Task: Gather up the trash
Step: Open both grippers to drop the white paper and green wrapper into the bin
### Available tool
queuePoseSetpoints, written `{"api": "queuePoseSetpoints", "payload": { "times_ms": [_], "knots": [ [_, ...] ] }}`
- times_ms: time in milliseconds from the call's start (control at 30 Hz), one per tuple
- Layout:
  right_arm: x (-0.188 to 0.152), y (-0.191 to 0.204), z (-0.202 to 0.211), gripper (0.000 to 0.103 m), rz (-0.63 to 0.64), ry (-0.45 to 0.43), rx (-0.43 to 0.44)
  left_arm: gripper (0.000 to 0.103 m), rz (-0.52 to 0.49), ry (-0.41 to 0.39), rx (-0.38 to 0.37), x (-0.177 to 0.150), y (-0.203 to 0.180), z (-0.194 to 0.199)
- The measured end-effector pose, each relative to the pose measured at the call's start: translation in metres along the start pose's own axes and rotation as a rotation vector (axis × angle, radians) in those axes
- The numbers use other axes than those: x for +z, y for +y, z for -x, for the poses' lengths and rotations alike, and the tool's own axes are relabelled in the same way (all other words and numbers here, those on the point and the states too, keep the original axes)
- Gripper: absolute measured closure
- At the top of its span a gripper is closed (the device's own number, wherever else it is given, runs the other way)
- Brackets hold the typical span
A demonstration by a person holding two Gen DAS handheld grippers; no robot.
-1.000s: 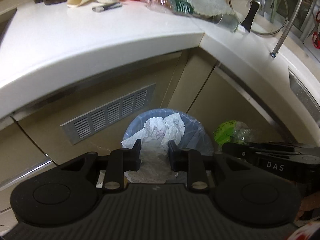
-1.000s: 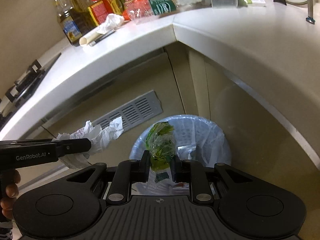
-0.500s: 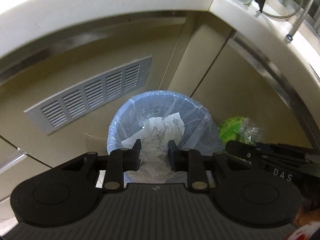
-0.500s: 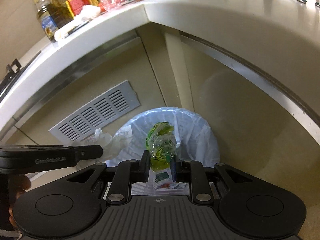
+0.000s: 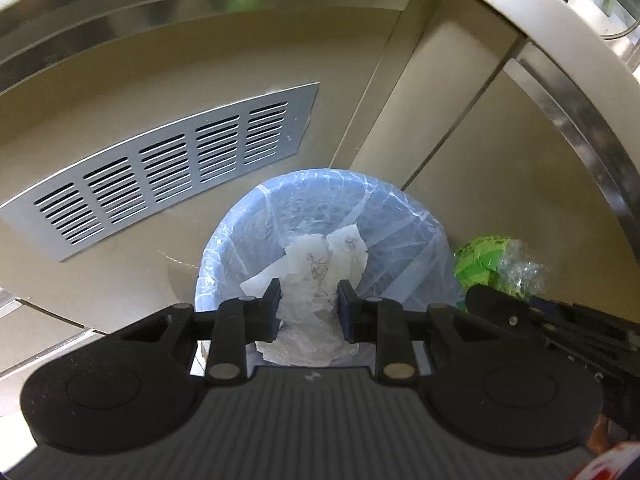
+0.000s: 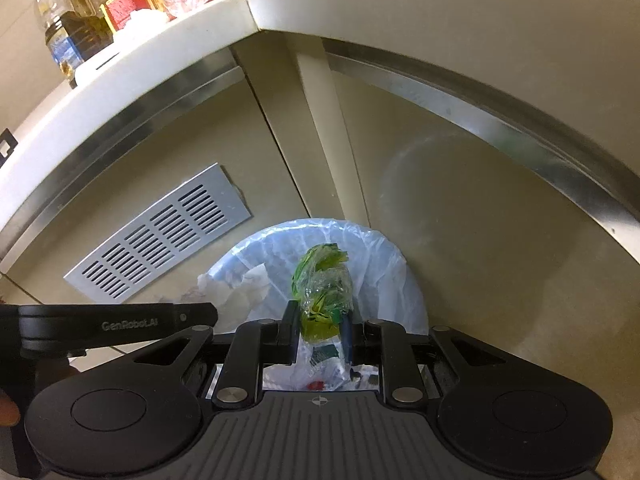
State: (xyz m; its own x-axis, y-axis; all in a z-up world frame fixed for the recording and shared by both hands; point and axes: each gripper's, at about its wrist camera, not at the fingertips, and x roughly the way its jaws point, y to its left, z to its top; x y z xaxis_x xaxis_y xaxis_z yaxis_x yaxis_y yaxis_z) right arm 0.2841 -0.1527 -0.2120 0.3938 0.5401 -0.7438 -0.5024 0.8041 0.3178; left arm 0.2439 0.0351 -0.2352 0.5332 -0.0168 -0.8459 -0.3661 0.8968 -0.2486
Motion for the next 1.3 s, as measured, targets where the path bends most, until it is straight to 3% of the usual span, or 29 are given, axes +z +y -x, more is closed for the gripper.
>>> {"api": "queuePoseSetpoints", "payload": {
  "times_ms": [67,167,200,1067,1200,1300],
  "knots": [
    [0.001,0.000,-0.002,0.082,0.002,0.001,0.000,0.074,0.005,-0.001,0.005,0.001,-0.001,-0.004],
    [0.002,0.000,-0.005,0.082,-0.001,0.002,0.000,0.057,0.013,-0.005,-0.004,0.002,0.001,-0.006],
    [0.003,0.000,-0.005,0.082,-0.001,0.002,0.000,0.056,0.012,-0.009,-0.006,0.002,0.002,-0.006],
    [0.007,0.004,-0.018,0.082,-0.007,0.014,-0.007,0.056,-0.004,-0.024,0.016,-0.003,0.018,0.022],
    [0.010,0.004,-0.022,0.059,-0.022,0.000,-0.014,0.056,0.000,-0.027,0.019,-0.004,0.022,0.026],
    [0.011,0.006,-0.020,0.055,-0.017,-0.020,-0.017,0.056,0.007,-0.030,0.020,-0.005,0.024,0.029]
  ]
}}
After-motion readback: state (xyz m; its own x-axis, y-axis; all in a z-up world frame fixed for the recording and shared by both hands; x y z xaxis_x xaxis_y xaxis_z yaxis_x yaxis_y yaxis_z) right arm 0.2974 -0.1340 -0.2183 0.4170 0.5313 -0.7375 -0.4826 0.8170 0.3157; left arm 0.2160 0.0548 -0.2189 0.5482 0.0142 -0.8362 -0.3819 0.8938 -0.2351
